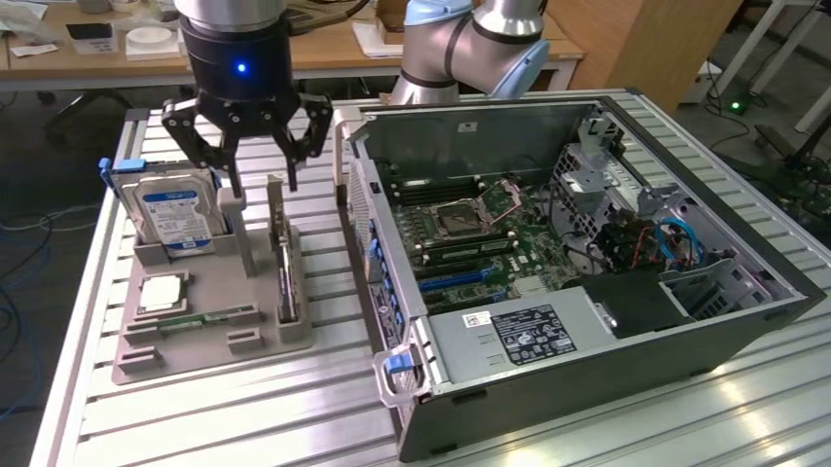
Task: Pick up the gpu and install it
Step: 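Pick up the gpu and move the gpu toward the slot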
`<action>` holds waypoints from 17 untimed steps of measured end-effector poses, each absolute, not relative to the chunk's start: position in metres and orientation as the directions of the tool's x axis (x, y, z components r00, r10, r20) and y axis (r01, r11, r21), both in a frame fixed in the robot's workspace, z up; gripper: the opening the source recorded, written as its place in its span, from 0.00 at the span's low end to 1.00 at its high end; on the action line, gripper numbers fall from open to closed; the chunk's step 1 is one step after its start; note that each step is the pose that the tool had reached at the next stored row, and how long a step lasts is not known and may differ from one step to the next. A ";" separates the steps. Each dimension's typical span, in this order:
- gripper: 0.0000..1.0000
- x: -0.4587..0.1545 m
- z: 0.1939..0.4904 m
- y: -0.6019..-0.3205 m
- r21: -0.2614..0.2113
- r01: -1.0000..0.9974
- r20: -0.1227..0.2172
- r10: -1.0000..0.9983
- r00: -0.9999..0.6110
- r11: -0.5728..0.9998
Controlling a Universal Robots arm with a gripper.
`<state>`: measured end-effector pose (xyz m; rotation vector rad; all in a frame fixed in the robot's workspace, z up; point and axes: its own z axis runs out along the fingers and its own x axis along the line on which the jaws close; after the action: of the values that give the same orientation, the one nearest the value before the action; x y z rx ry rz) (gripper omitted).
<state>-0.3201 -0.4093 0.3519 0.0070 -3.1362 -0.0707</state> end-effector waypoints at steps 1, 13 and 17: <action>0.59 -0.320 0.352 -0.410 0.045 -0.004 0.004 -0.005 -1.000 0.999; 0.59 -0.320 0.350 -0.416 0.045 -0.004 0.004 -0.005 -1.000 0.999; 0.59 -0.320 0.350 -0.416 0.045 -0.004 0.004 -0.005 -1.000 0.999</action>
<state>-0.3198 -0.4158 0.3495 0.0070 -3.1363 -0.0708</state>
